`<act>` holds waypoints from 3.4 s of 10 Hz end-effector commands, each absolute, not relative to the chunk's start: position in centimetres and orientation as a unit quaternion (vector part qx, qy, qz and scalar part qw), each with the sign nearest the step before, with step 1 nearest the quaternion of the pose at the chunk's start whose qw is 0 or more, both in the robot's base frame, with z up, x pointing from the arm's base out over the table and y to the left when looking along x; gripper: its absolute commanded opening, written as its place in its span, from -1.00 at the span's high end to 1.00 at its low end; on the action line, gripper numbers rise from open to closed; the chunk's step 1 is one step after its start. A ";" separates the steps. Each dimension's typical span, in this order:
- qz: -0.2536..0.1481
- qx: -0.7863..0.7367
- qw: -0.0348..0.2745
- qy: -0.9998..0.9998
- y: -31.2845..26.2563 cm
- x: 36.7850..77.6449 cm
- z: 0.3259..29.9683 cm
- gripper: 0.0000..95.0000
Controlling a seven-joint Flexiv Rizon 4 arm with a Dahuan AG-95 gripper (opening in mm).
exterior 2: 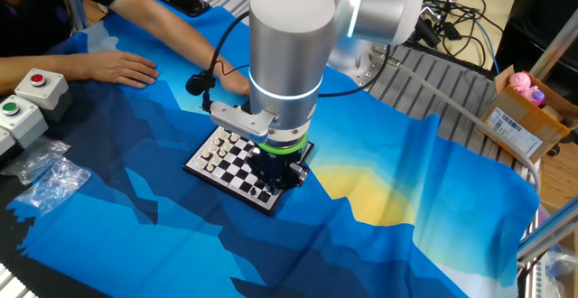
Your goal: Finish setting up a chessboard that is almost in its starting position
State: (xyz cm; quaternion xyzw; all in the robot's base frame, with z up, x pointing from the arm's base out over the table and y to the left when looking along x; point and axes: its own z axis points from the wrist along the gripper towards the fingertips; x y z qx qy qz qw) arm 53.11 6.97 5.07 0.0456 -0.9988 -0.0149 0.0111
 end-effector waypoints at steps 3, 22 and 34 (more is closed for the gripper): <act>-0.012 0.050 0.001 -0.999 6.5 52.9 5.1 1.00; -0.016 0.067 -0.022 -0.997 6.5 60.1 5.3 1.00; -0.018 0.074 -0.027 -0.997 5.9 59.3 4.0 1.00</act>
